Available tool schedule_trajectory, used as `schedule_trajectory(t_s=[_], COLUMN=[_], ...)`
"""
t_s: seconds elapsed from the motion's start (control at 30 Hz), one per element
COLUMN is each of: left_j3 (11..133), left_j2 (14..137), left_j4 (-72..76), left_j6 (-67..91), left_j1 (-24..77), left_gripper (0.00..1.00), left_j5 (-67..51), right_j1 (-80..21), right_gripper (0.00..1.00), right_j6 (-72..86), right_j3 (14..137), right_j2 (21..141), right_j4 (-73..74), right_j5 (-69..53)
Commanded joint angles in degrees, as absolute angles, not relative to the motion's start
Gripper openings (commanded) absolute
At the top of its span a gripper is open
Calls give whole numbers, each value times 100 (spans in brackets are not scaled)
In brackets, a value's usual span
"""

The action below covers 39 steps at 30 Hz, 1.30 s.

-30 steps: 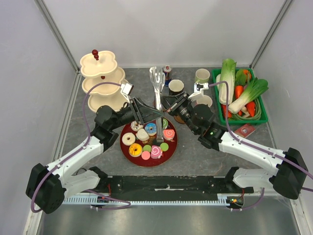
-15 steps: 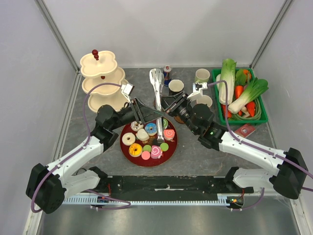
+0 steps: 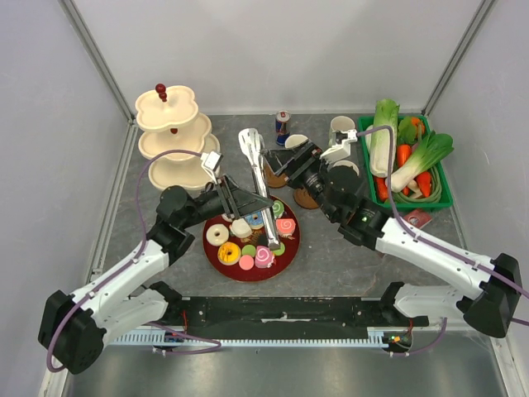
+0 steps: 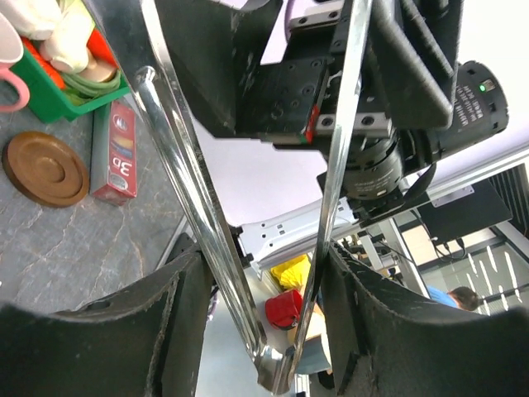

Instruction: Serve the afternoon tea

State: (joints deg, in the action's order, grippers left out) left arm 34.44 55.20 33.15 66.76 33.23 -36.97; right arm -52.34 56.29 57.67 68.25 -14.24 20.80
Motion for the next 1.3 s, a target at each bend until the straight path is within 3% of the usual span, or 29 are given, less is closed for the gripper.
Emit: schedule_trajectory(t_s=[0.0, 0.1, 0.43, 0.77, 1.27], left_j3=[3410, 3445, 4745, 5282, 5993], left_j2=[5186, 4949, 4517, 5044, 5317], left_j4=[2832, 2007, -3178, -5324, -6775], left_j6=[6390, 6127, 4387, 3858, 3893], left_j1=[3331, 3322, 3331, 3331, 3340], left_gripper=[58, 57, 58, 53, 54], left_j5=[-3683, -3604, -2198, -1206, -27], right_j1=[-5230, -5238, -5229, -5238, -5229], right_gripper=[87, 98, 98, 98, 98], right_j6=[5493, 5353, 4641, 4641, 4342], right_j3=[6091, 6038, 5038, 4527, 4157], right_j2=[6575, 6373, 4871, 3990, 3955], right_j4=[-1029, -757, 790, 1783, 2136], right_j5=[2785, 3215, 4544, 4614, 4491])
